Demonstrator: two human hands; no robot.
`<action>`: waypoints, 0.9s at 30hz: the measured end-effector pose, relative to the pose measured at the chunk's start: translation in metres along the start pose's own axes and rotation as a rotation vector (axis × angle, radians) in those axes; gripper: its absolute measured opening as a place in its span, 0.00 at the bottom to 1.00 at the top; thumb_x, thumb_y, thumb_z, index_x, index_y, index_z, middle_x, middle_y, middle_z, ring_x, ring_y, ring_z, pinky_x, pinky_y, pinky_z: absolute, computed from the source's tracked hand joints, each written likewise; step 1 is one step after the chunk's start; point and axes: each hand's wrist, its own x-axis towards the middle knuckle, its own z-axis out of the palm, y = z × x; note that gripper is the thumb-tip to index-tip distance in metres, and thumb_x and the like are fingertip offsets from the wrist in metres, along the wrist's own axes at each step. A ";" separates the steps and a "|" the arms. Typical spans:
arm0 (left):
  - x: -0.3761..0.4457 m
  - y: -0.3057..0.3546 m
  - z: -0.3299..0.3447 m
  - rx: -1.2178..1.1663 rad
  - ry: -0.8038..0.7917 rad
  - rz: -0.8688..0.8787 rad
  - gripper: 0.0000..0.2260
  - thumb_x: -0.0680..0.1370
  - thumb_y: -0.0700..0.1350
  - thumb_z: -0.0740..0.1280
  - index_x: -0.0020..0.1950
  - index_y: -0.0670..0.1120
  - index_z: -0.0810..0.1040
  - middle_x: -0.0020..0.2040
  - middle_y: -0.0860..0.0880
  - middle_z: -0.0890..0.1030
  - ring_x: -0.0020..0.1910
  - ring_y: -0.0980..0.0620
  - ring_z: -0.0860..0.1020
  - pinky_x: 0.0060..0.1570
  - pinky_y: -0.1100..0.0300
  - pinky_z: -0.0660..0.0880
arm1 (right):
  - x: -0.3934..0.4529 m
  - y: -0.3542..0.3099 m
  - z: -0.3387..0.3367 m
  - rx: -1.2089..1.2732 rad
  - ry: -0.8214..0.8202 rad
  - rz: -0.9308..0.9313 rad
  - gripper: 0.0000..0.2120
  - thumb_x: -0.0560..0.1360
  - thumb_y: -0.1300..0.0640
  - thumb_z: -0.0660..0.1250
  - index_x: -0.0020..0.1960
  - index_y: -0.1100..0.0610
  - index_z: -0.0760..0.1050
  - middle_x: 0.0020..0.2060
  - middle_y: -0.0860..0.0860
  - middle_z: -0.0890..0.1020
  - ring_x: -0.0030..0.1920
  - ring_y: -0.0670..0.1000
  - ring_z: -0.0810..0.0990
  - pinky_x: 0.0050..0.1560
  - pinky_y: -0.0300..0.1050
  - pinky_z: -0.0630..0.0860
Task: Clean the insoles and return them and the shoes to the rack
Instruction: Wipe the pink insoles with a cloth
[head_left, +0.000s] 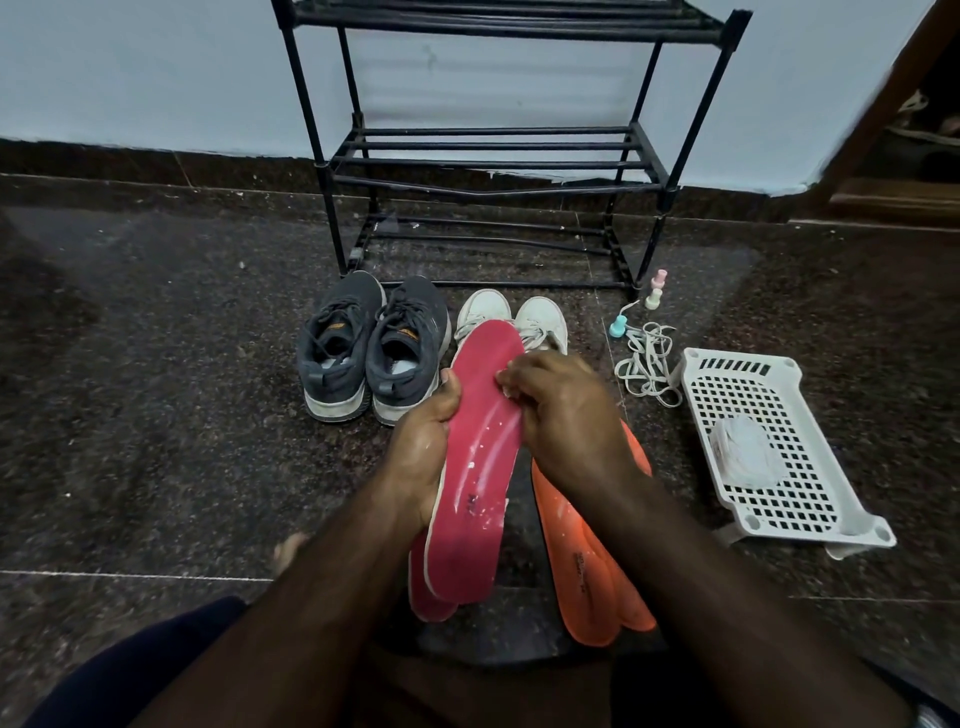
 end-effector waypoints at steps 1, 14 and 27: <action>0.000 0.000 0.000 -0.003 0.002 0.005 0.25 0.84 0.57 0.55 0.57 0.36 0.79 0.44 0.38 0.85 0.40 0.44 0.85 0.41 0.53 0.84 | -0.002 0.000 0.001 -0.017 -0.010 -0.011 0.12 0.70 0.66 0.67 0.50 0.56 0.84 0.46 0.50 0.84 0.47 0.56 0.79 0.49 0.49 0.77; 0.002 -0.002 -0.012 0.178 0.108 0.017 0.25 0.83 0.59 0.57 0.58 0.39 0.81 0.44 0.40 0.85 0.37 0.45 0.84 0.38 0.53 0.82 | 0.016 0.016 -0.019 0.103 0.171 0.153 0.10 0.70 0.69 0.71 0.47 0.57 0.84 0.44 0.50 0.82 0.47 0.47 0.80 0.50 0.34 0.74; -0.001 -0.003 -0.003 0.029 0.028 -0.007 0.25 0.83 0.59 0.55 0.56 0.38 0.79 0.42 0.40 0.84 0.39 0.44 0.84 0.43 0.53 0.82 | -0.005 -0.007 0.006 -0.042 -0.122 -0.066 0.11 0.68 0.65 0.67 0.47 0.56 0.83 0.41 0.51 0.83 0.45 0.57 0.79 0.47 0.51 0.76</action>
